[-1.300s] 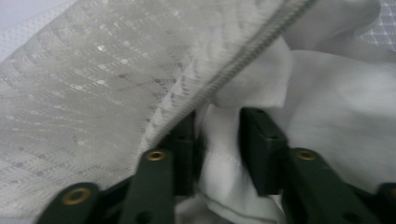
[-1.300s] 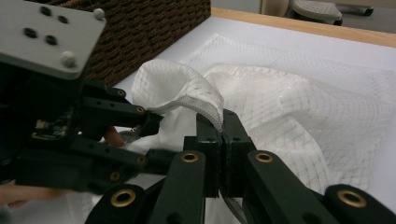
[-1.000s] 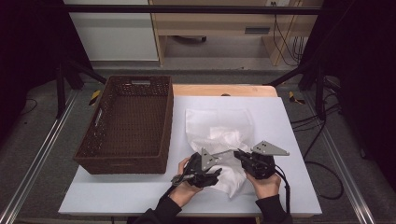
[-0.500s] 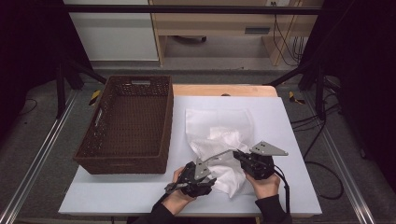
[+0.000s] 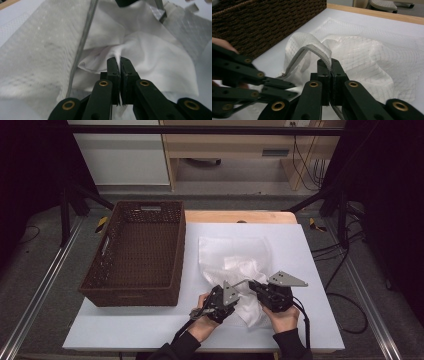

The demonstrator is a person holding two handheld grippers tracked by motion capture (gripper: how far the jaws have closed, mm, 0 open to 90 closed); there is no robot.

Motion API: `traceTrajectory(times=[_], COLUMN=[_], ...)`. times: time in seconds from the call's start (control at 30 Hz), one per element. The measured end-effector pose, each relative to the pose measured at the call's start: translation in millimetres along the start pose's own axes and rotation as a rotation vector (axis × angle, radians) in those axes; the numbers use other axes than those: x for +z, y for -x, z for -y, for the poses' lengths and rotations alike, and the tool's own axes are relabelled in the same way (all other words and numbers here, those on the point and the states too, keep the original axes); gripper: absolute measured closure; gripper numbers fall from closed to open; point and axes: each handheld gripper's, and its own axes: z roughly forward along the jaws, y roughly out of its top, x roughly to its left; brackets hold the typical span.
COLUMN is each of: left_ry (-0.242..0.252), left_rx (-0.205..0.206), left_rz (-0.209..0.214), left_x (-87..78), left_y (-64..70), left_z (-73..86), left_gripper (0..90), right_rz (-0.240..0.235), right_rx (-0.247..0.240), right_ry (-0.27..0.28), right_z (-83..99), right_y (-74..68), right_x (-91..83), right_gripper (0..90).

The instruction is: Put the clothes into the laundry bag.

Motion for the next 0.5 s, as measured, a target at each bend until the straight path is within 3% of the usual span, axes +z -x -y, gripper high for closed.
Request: traceTrajectory(times=[0.17,0.23,0.3,0.37,0.43,0.5], left_ry=[0.013,-0.007,-0.046,-0.023,-0.018,-0.013], left_rx=[0.0,0.002,-0.028,-0.042,-0.029,-0.036], left_rz=[-0.085,-0.12,-0.116,-0.117,-0.134,-0.128], left_x=[23.5,37.2,52.3,54.3,52.6,47.5], left_y=[-3.6,-7.1,-13.6,-16.0,-15.6,-16.2], left_z=[-11.3,-11.7,-8.0,-6.2,-6.2,-5.8], left_gripper=[86.3,86.2,85.6,85.0,82.8,75.0], right_rz=[-0.007,-0.01,-0.008,-0.004,-0.003,-0.002], right_rx=[-0.001,-0.003,0.0,0.0,0.007,0.009], right_ry=[0.01,0.011,0.012,0.004,0.001,-0.005], right_z=[-1.4,-2.0,-2.2,-1.5,-0.1,0.5], right_y=[-1.0,-1.2,-1.2,0.2,1.9,2.3], right_x=[-1.8,-3.0,-3.6,-3.9,-3.2,-2.3], right_gripper=[88.2,88.2,88.2,88.2,88.2,88.2])
